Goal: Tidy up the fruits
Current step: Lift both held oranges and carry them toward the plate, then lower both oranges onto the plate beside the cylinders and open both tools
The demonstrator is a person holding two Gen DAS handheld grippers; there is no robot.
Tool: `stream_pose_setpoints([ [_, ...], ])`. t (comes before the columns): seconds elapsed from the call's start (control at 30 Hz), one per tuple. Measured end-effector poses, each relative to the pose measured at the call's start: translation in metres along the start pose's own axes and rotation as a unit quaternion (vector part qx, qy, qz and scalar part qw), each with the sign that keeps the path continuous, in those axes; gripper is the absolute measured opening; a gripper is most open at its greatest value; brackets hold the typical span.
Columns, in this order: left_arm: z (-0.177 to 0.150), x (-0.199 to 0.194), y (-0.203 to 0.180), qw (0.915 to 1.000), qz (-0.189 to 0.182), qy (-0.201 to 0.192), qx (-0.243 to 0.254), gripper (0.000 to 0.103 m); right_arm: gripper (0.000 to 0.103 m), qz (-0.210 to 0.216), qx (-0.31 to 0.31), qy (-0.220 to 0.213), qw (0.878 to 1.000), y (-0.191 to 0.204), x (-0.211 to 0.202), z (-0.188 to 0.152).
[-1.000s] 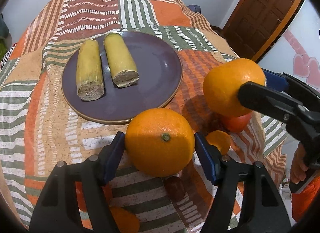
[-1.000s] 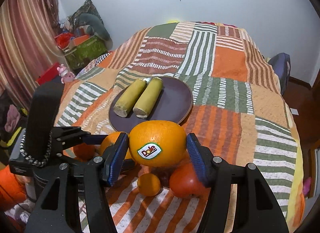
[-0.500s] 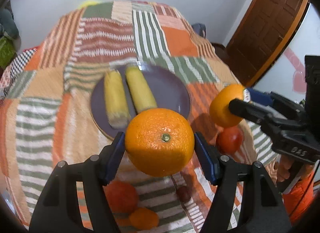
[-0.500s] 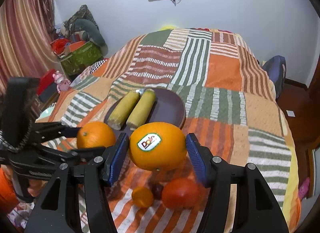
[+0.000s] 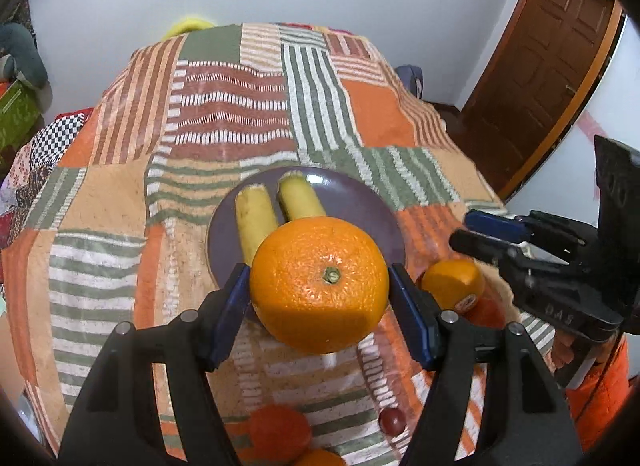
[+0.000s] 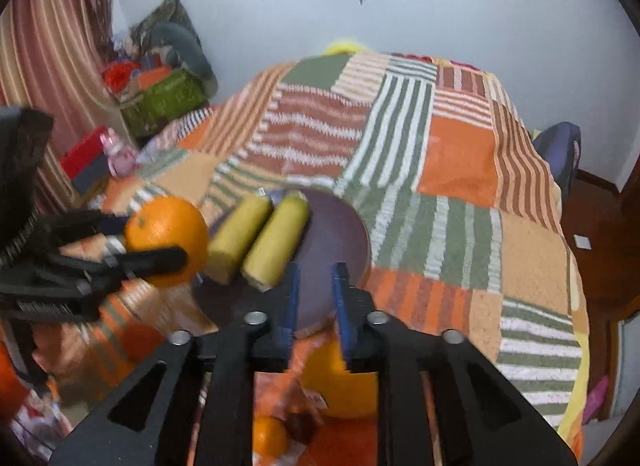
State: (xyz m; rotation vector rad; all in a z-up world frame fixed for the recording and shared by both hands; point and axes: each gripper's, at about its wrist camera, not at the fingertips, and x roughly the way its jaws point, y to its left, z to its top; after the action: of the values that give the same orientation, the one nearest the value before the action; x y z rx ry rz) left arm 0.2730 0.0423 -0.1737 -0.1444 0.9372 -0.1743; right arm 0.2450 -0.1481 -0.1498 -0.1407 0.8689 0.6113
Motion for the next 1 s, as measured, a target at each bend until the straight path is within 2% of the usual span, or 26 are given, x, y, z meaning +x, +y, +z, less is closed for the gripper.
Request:
stream_pose_setpoints([
  [0.1, -0.011, 0.003, 0.001, 0.9999, -0.002, 0.012, -0.001, 0.068, 0.058, -0.016, -0.001, 0.016, 1.0, -0.007, 0.003, -0.018],
  [0.27, -0.021, 0.007, 0.001, 0.9997, -0.001, 0.023, -0.003, 0.068, 0.064, 0.001, 0.015, 0.06, 0.998, -0.017, 0.013, -0.039],
  [0.4, -0.022, 0.009, 0.001, 0.9997, 0.001, 0.025, -0.005, 0.068, 0.069, -0.018, -0.001, 0.069, 0.997, -0.013, 0.023, -0.043],
  [0.47, -0.02, 0.008, 0.002, 0.9997, 0.001, 0.024, -0.007, 0.068, 0.068, -0.025, -0.007, 0.081, 0.996, -0.013, 0.03, -0.041],
  [0.5, -0.019, 0.007, 0.002, 0.9997, 0.0, 0.022, -0.007, 0.068, 0.064, -0.026, -0.004, 0.081, 0.996, -0.015, 0.031, -0.04],
  [0.67, -0.011, 0.006, 0.002, 0.9999, 0.0, 0.014, -0.004, 0.068, 0.062, -0.015, 0.008, 0.076, 0.997, -0.02, 0.029, -0.037],
  [0.8, 0.0, 0.007, 0.001, 1.0, 0.003, 0.005, 0.0, 0.068, 0.062, -0.016, 0.015, 0.056, 0.998, -0.019, 0.02, -0.025],
  [1.0, 0.022, 0.013, 0.004, 0.9999, 0.012, -0.007, 0.005, 0.068, 0.062, -0.008, 0.008, 0.01, 1.0, -0.015, 0.01, 0.014],
])
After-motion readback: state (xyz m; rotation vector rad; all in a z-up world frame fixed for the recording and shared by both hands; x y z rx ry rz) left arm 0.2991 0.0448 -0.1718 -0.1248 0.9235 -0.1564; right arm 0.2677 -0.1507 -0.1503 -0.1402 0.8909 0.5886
